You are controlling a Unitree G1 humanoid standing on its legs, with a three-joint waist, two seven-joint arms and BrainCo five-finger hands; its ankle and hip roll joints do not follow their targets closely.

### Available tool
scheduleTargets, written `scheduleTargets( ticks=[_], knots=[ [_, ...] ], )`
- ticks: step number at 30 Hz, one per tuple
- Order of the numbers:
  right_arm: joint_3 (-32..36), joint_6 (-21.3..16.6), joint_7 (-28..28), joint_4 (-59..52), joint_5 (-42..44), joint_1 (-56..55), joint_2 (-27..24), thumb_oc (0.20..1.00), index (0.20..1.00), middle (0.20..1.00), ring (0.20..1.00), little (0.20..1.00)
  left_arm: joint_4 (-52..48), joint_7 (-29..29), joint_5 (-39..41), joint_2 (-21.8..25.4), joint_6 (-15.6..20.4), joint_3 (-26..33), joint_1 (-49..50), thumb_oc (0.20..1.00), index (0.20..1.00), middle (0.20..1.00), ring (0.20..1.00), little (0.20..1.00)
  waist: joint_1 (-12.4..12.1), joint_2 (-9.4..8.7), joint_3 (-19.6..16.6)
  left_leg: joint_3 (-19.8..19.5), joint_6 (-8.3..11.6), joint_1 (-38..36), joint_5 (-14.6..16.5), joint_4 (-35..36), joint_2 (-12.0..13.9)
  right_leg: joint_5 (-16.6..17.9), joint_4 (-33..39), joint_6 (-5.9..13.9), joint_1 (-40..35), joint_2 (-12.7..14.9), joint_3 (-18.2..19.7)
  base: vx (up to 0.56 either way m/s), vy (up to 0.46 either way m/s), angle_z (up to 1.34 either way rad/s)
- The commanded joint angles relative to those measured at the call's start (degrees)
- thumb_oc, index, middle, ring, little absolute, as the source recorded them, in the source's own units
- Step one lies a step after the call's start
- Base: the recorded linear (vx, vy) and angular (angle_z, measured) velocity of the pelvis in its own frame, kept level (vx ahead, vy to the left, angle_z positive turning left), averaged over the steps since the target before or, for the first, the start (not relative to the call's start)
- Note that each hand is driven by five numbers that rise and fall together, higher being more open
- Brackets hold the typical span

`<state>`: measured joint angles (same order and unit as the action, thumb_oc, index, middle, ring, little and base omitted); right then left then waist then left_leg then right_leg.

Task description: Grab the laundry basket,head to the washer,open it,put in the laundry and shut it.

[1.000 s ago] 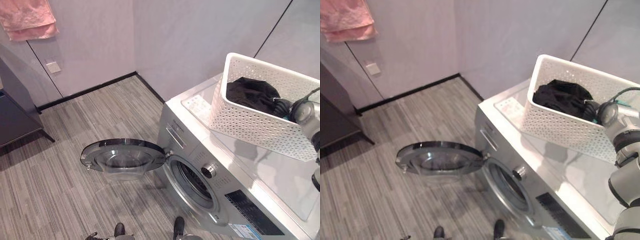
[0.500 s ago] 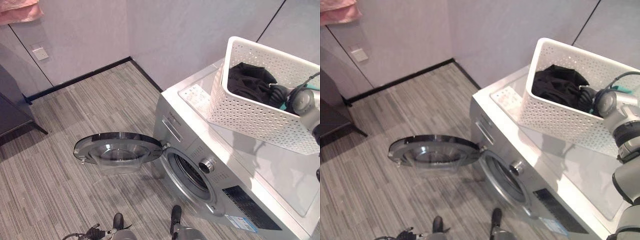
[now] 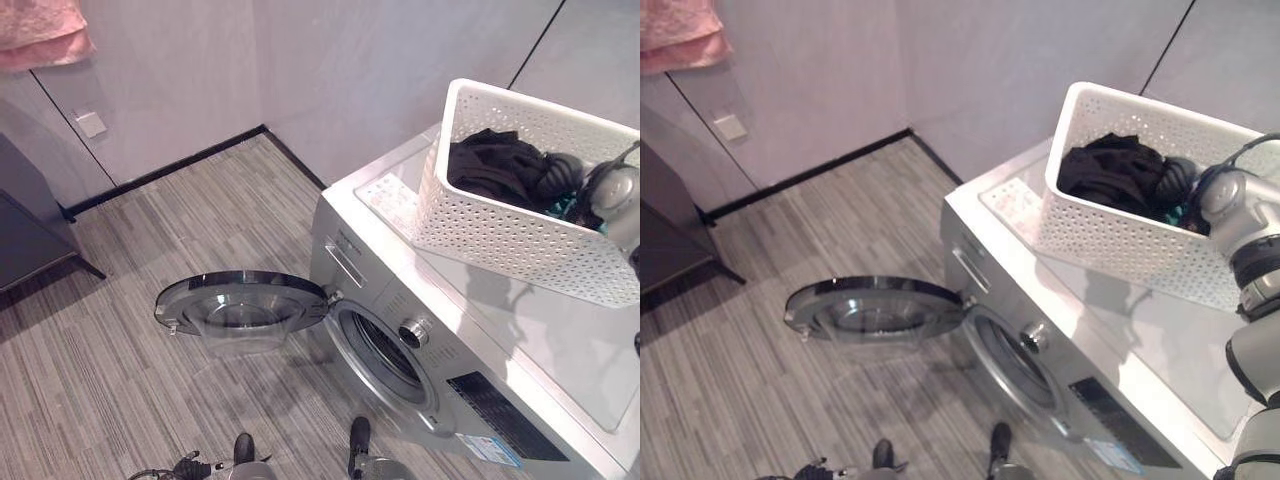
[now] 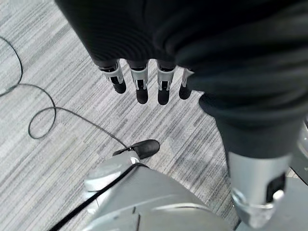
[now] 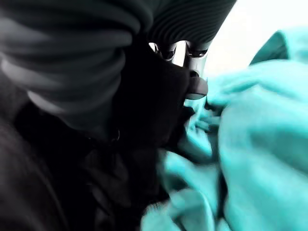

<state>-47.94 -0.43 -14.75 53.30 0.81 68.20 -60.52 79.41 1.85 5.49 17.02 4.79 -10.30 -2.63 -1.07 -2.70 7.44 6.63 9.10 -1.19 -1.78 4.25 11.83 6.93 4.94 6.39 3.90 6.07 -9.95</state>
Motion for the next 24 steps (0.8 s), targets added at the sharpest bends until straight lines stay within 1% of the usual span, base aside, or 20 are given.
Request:
scheduleTargets(
  ticks=[1, 2, 4, 7, 12, 14, 17, 22, 24],
  knots=[
    [0.37, -1.77, 4.78, 0.87, 7.54, 8.42, -3.0, 0.2, 0.2, 0.2, 0.2, 0.2, 3.53, 0.34, -3.32, 1.69, 0.07, -3.27, -1.06, 1.0, 1.0, 1.0, 1.0, 1.0, 0.7, -5.62, -3.28, -0.16, 0.3, -1.06, 0.28, 0.75, 1.6, -4.48, -2.72, 3.65, -2.64, 4.97, 0.96, 0.05, 0.018, 0.03],
    [0.37, -1.76, 4.78, 0.86, 7.55, 8.41, -3.02, 0.2, 0.2, 0.2, 0.2, 0.2, 3.53, 0.34, -3.32, 1.68, 0.08, -3.28, -1.07, 1.0, 1.0, 1.0, 1.0, 1.0, 0.68, -5.61, -3.24, -0.16, 0.3, -1.1, 0.29, 0.75, 1.6, -4.48, -2.72, 3.66, -2.68, 4.97, 0.96, 0.04, 0.009, -0.03],
    [1.16, -2.03, 5.75, 2.16, 9.67, 10.62, -4.97, 0.2, 0.2, 0.2, 0.2, 0.2, 3.92, 0.15, -3.98, 1.12, 0.08, -3.86, -0.54, 1.0, 1.0, 1.0, 1.0, 1.0, 1.04, -5.72, -4.5, -0.1, 0.17, -1.92, 0.72, 0.75, 1.41, -4.59, -2.84, 3.74, -3.37, 5.14, 0.87, 0.05, 0.009, -0.03],
    [1.62, -2.2, 6.95, 3.91, 11.79, 13.42, -5.84, 0.2, 0.2, 0.2, 0.2, 0.2, 4.3, 0.07, -4.39, 0.66, -0.07, -4.32, -0.17, 1.0, 1.0, 1.0, 1.0, 1.0, 1.39, -5.72, -5.39, 0.02, 0.06, -2.68, 1.07, 0.75, 1.31, -4.68, -2.97, 3.82, -3.97, 5.28, 0.94, 0.02, 0.008, 0.03],
    [2.45, -2.45, 9.25, 6.52, 14.32, 17.19, -4.94, 0.2, 0.2, 0.2, 0.2, 0.2, 4.73, 0.3, -4.37, 0.55, -0.16, -4.48, -0.09, 1.0, 1.0, 1.0, 1.0, 1.0, 1.56, -5.66, -6.41, 0.2, -0.14, -3.34, 1.46, 0.75, 1.03, -4.52, -2.75, 3.9, -4.46, 5.29, 1.19, 0.01, 0.003, 0.0],
    [2.4, -2.3, 10.84, 10.4, 15.51, 20.74, -4.09, 0.2, 0.2, 0.2, 0.2, 0.2, 4.95, 0.72, -4.11, 0.58, -0.25, -4.46, -0.17, 1.0, 1.0, 1.0, 1.0, 1.0, 1.55, -5.57, -6.99, 0.26, -0.27, -3.68, 1.65, 0.75, 0.91, -4.39, -2.69, 3.91, -4.64, 5.34, 1.32, 0.0, 0.0, 0.0],
    [3.08, -2.29, 12.84, 12.35, 16.74, 23.07, -2.55, 0.2, 0.2, 0.2, 0.2, 0.2, 4.97, 1.29, -3.83, 0.33, -0.37, -4.64, -0.19, 1.0, 1.0, 1.0, 1.0, 1.0, 1.59, -5.42, -7.41, 0.32, -0.4, -3.97, 1.86, 0.75, 0.76, -4.29, -2.5, 3.97, -4.95, 5.31, 1.29, 0.0, 0.0, 0.0],
    [6.55, -3.55, 19.22, 10.58, 19.14, 25.91, -0.9, 0.2, 0.2, 0.2, 0.2, 0.2, 4.06, 2.7, -3.59, -0.23, -0.25, -5.55, -0.56, 1.0, 1.0, 1.0, 1.0, 1.0, 1.68, -5.15, -7.78, 0.29, -0.62, -4.33, 2.26, 0.75, 0.53, -4.18, -2.31, 4.13, -5.29, 5.33, 1.38, 0.0, 0.0, 0.0],
    [6.95, -3.86, 19.87, 9.89, 19.62, 26.12, -0.79, 0.2, 0.2, 0.2, 0.2, 0.2, 3.93, 2.84, -3.55, -0.34, -0.22, -5.78, -0.7, 1.0, 1.0, 1.0, 1.0, 1.0, 1.72, -5.1, -7.87, 0.31, -0.64, -4.36, 2.28, 0.75, 0.48, -4.17, -2.27, 4.16, -5.31, 5.35, 1.4, 0.0, 0.0, 0.0]
  ],
)
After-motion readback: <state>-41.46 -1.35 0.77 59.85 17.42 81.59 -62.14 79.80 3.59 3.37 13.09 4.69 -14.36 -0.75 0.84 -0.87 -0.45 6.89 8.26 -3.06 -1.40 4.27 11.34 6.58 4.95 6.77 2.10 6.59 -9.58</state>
